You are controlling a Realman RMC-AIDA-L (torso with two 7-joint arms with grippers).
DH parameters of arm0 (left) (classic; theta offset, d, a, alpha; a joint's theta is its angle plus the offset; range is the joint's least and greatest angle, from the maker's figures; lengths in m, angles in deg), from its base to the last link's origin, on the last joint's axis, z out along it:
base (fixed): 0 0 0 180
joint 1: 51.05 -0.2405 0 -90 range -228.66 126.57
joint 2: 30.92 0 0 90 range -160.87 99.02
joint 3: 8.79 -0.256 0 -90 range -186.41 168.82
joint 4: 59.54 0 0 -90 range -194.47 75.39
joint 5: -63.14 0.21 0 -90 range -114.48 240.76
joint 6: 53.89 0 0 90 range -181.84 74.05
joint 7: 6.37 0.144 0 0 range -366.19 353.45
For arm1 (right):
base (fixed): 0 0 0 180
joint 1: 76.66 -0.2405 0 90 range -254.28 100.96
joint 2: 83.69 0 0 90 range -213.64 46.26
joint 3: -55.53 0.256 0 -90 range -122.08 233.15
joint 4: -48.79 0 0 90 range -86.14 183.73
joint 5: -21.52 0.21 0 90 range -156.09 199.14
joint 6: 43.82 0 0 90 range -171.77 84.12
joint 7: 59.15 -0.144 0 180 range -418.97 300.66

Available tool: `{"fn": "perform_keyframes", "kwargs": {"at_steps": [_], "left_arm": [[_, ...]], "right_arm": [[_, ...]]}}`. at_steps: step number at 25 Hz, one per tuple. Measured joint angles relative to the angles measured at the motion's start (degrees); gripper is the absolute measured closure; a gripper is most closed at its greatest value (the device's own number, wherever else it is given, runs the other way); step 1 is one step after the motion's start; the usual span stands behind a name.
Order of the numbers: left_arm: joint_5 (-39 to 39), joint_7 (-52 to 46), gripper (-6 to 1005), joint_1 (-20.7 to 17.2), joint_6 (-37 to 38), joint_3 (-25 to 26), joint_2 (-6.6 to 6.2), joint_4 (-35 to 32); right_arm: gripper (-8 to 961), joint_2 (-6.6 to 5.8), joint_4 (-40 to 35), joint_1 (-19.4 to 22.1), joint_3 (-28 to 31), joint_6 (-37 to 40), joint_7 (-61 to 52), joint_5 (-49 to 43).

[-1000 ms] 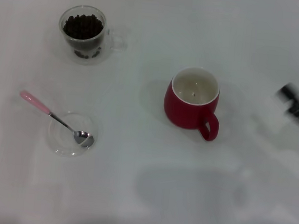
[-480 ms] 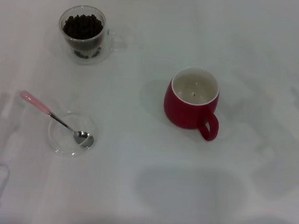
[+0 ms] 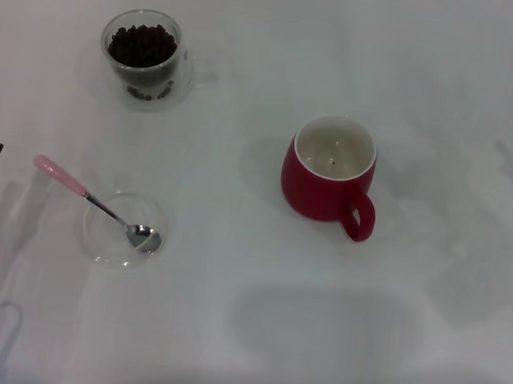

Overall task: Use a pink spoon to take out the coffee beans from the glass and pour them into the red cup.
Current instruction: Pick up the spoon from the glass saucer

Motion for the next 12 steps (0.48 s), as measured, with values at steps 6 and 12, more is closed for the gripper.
{"fn": "perform_keyframes", "kwargs": {"at_steps": [6,12], "left_arm": [[0.7,-3.9,274,1.2,-4.5,-1.0,-0.23,-0.5],[2.1,-5.6,276,2.9,-7.5,-1.6,-0.43,-1.2]], "right_arm": [[103,0.29,0.0,0.2,0.0,0.1,0.1,0.0],[103,0.57,0.0,0.3,0.0,0.4,0.1,0.0]]}}
